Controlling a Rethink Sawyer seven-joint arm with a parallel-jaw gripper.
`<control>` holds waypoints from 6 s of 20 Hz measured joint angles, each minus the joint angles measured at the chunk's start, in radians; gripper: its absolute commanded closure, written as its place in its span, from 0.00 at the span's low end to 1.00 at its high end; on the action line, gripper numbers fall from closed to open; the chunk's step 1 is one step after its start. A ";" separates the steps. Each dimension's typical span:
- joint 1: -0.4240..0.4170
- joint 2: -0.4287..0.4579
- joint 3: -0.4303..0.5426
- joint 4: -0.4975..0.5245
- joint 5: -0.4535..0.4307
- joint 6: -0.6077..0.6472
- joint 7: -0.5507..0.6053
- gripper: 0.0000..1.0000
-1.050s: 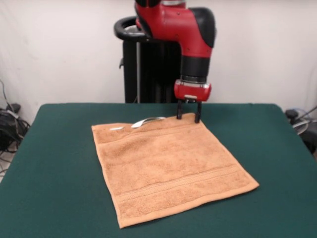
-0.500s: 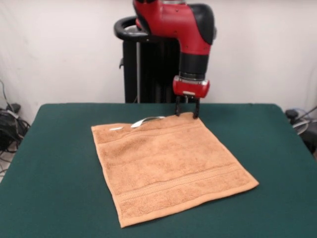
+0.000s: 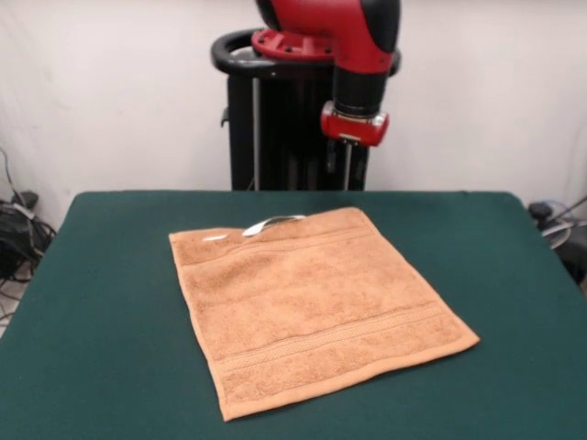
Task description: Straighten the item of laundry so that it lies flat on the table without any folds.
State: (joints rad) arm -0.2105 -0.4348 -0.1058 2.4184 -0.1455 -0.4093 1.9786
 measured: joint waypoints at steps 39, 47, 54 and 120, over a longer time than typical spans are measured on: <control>-0.069 0.006 -0.086 -0.216 -0.071 -0.022 0.000 0.00; -0.110 0.054 -0.095 -0.296 -0.122 -0.022 0.000 0.00; -0.135 0.113 -0.103 -0.341 -0.208 -0.084 0.000 0.00; -0.047 -0.003 -0.252 -0.319 -0.262 0.259 0.000 0.00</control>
State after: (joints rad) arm -0.2578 -0.4381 -0.3575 2.0995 -0.4080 -0.1502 1.9786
